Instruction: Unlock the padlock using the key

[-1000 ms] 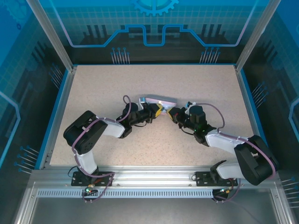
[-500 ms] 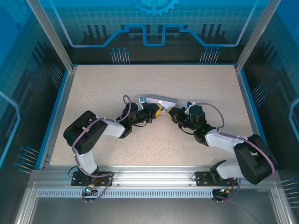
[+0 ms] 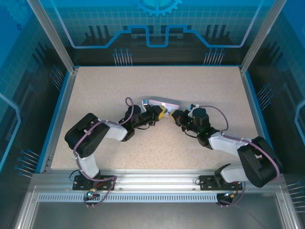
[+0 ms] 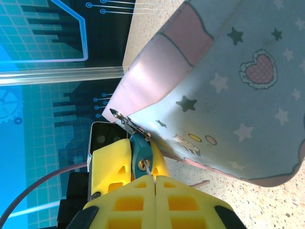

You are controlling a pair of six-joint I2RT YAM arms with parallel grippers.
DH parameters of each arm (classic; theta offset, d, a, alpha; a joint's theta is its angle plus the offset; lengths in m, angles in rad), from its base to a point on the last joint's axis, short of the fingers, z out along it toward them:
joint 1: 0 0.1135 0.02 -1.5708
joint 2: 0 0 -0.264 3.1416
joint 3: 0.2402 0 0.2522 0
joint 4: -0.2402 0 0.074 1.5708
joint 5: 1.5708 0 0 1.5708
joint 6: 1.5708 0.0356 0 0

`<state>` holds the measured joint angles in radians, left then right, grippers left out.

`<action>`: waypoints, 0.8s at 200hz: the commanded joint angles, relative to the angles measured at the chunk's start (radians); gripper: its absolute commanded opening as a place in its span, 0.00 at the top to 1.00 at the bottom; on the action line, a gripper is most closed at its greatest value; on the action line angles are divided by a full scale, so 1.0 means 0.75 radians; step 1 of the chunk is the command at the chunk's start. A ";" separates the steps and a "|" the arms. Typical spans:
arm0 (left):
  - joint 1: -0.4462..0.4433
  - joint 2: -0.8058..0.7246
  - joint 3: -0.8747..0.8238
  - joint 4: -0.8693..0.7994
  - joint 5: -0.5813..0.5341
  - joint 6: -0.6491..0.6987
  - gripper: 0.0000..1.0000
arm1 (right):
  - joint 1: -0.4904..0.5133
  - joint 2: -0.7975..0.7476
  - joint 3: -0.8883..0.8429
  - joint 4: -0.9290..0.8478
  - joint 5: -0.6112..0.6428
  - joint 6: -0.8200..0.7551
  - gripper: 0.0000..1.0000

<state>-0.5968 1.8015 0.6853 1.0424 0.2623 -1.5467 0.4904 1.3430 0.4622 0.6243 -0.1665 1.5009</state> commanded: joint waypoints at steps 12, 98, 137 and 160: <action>-0.006 -0.023 0.005 0.093 0.001 -0.016 1.00 | 0.018 0.031 -0.017 0.064 0.006 0.004 1.00; -0.006 -0.028 -0.004 0.087 0.001 -0.015 1.00 | 0.013 0.038 0.002 0.118 -0.004 -0.192 1.00; -0.006 -0.027 -0.004 0.087 0.002 -0.014 1.00 | 0.009 0.078 -0.002 0.186 -0.037 -0.208 1.00; -0.007 -0.028 -0.007 0.087 0.002 -0.016 1.00 | 0.009 0.091 0.014 0.246 -0.066 -0.218 1.00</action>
<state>-0.5926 1.8015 0.6853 1.0424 0.2386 -1.5467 0.4900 1.3964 0.4580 0.7254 -0.1764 1.3701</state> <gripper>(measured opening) 0.120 0.049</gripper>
